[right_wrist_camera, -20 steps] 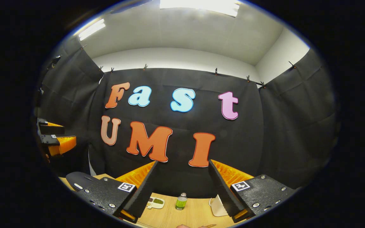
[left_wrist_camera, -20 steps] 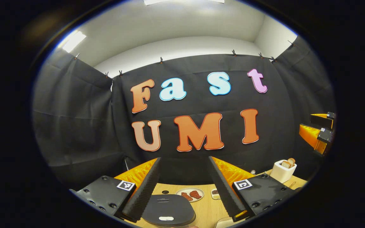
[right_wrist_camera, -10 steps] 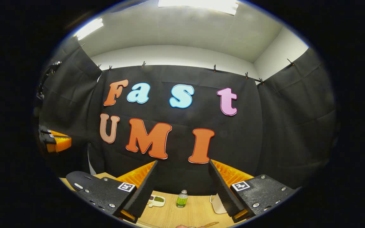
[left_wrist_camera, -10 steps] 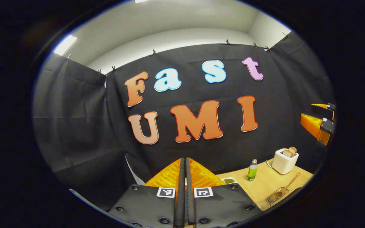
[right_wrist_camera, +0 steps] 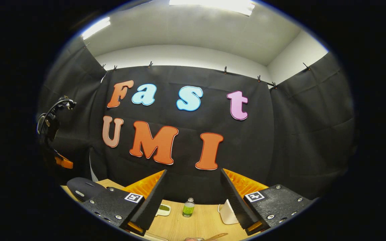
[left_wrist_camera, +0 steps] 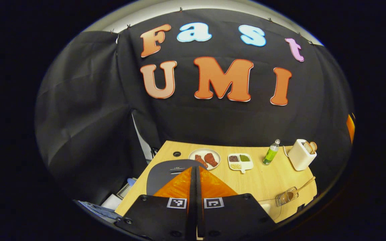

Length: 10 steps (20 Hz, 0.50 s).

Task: Close the left gripper, press the button to open the rice cooker; take a wooden spoon from the chopstick holder with the right hand, scoop a spoonful of rice and pour it into the rice cooker, then put the wooden spoon back into the chopstick holder.

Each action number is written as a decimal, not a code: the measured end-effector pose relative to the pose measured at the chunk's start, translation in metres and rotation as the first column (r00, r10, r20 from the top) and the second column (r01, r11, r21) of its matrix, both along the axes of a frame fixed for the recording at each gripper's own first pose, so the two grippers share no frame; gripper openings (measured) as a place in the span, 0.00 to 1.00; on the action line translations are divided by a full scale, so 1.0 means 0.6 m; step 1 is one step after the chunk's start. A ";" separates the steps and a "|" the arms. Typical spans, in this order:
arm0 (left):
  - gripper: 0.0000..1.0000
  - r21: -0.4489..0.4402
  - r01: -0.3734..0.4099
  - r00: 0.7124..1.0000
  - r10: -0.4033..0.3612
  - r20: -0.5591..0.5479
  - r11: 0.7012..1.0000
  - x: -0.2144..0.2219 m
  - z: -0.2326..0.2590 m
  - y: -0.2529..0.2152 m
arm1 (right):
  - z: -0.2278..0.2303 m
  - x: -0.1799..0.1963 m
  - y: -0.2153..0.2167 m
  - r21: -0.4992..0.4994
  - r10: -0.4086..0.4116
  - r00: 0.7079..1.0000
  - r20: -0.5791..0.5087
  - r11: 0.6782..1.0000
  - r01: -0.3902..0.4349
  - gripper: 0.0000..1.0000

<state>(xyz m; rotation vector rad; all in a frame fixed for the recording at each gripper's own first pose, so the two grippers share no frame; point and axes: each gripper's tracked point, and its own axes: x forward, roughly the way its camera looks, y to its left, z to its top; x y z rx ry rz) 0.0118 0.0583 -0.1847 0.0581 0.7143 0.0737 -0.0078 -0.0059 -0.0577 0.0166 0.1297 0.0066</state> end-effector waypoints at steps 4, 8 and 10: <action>0.05 -0.090 -0.007 0.962 -0.018 -0.271 0.996 -0.028 -0.056 0.032 | -0.014 -0.004 -0.006 -0.016 -0.012 1.000 -0.028 1.000 0.011 0.95; 0.00 -0.131 -0.010 0.896 -0.049 -0.441 0.991 -0.040 -0.110 0.050 | -0.026 -0.004 -0.013 -0.023 -0.033 0.998 -0.050 0.999 0.032 0.97; 0.05 -0.185 -0.045 0.849 -0.060 -0.525 0.982 -0.045 -0.140 0.041 | -0.033 -0.004 -0.017 -0.024 -0.044 0.997 -0.059 0.999 0.042 0.97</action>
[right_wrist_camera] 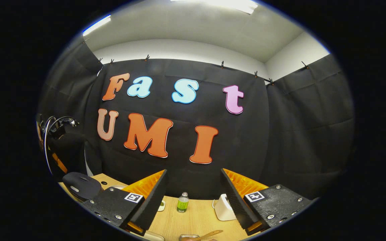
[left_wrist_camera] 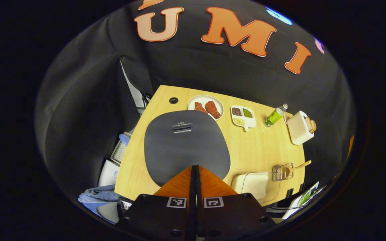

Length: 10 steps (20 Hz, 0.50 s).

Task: Close the left gripper, press the button to open the rice cooker; take a wooden spoon from the chopstick holder with the right hand, scoop a spoonful of rice and pour it into the rice cooker, then put the wooden spoon back into the chopstick holder.

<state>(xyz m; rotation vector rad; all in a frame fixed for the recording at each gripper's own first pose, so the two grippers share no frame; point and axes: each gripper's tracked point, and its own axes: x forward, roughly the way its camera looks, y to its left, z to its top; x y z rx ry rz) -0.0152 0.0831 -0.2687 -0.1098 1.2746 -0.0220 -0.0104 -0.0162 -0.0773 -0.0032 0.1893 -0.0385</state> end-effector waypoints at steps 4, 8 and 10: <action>0.05 -0.068 -0.056 0.984 0.044 -0.172 0.996 -0.014 -0.067 -0.004 | -0.020 -0.010 -0.013 -0.022 -0.026 0.999 -0.036 0.999 0.025 0.97; 0.02 -0.076 -0.087 0.972 0.068 -0.224 0.993 -0.014 -0.109 0.000 | -0.039 -0.020 -0.024 -0.038 -0.049 0.996 -0.072 0.998 0.046 0.95; 0.05 -0.073 -0.086 0.965 0.064 -0.254 0.994 -0.029 -0.136 0.002 | -0.047 -0.025 -0.030 -0.043 -0.062 0.994 -0.086 0.997 0.058 0.95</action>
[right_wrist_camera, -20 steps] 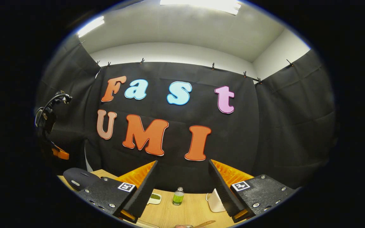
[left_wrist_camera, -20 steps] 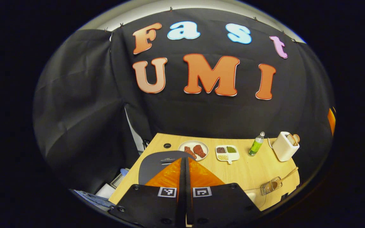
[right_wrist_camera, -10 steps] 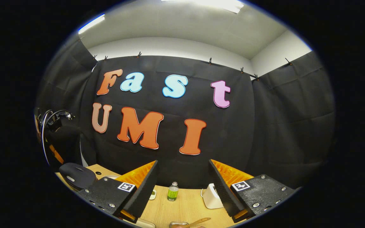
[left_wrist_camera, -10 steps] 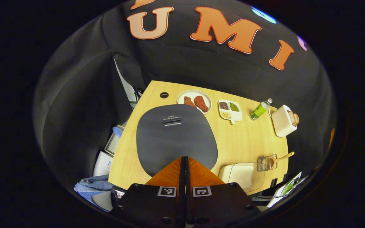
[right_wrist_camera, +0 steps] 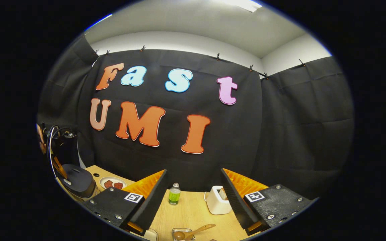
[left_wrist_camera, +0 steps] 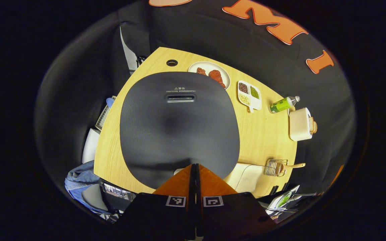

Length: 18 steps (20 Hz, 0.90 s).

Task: Close the left gripper, press the button to open the rice cooker; take a wooden spoon from the chopstick holder with the right hand, scoop a spoonful of rice and pour it into the rice cooker, then put the wooden spoon back into the chopstick holder.

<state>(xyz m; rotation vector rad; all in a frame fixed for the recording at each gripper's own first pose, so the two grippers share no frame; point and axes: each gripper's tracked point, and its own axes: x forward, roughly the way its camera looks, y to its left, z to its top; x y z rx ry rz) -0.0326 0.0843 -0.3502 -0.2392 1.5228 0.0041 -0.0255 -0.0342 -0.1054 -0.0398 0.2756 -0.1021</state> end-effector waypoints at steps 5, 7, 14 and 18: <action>0.05 -0.029 -0.017 0.999 0.016 -0.029 0.999 -0.003 -0.012 0.005 | -0.020 -0.003 -0.003 -0.008 -0.006 0.999 -0.039 1.000 0.006 0.95; 0.01 -0.053 0.031 0.999 -0.032 -0.025 0.998 -0.009 -0.015 0.005 | -0.026 -0.003 0.005 0.001 0.011 0.999 -0.048 1.000 -0.011 0.95; 0.06 -0.034 0.110 0.992 -0.107 0.073 0.993 -0.011 -0.004 0.003 | -0.055 0.001 0.030 0.020 0.075 0.994 -0.084 0.997 -0.073 0.94; 0.05 -0.046 0.078 0.983 -0.069 0.170 0.996 -0.007 0.021 0.005 | -0.072 0.000 0.017 0.036 0.069 0.992 -0.105 0.997 -0.065 0.94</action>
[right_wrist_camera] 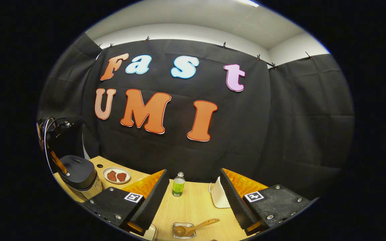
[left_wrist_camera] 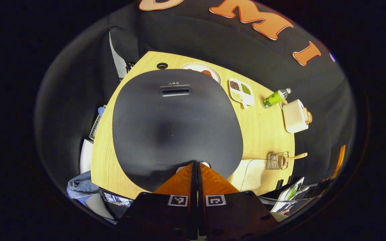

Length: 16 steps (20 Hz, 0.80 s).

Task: Close the left gripper, press the button to open the rice cooker; take a wooden spoon from the chopstick holder with the right hand, scoop a spoonful of rice and pour it into the rice cooker, then put the wooden spoon back into the chopstick holder.

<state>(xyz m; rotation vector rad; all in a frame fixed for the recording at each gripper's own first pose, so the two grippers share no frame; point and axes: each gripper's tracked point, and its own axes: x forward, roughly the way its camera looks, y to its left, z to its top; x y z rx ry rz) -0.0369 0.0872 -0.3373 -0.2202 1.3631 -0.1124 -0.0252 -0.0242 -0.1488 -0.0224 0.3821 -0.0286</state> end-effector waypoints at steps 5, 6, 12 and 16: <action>0.05 0.016 0.006 0.985 -0.009 0.170 1.000 0.038 0.079 0.001 | -0.027 0.002 -0.010 -0.002 0.015 0.999 -0.043 1.000 -0.015 0.94; 0.00 0.031 0.010 0.972 -0.017 0.232 0.999 0.051 0.098 0.003 | -0.031 0.003 -0.013 0.001 0.011 0.999 -0.048 1.000 -0.011 0.94; 0.17 0.258 -0.092 0.831 -0.069 0.552 0.962 0.106 0.229 0.053 | -0.073 -0.004 -0.010 0.034 0.019 0.994 -0.106 0.999 -0.016 0.95; 0.40 0.347 -0.206 0.707 -0.106 0.700 0.915 0.108 0.301 0.051 | -0.107 -0.019 -0.023 0.051 -0.007 0.987 -0.163 0.999 0.015 0.95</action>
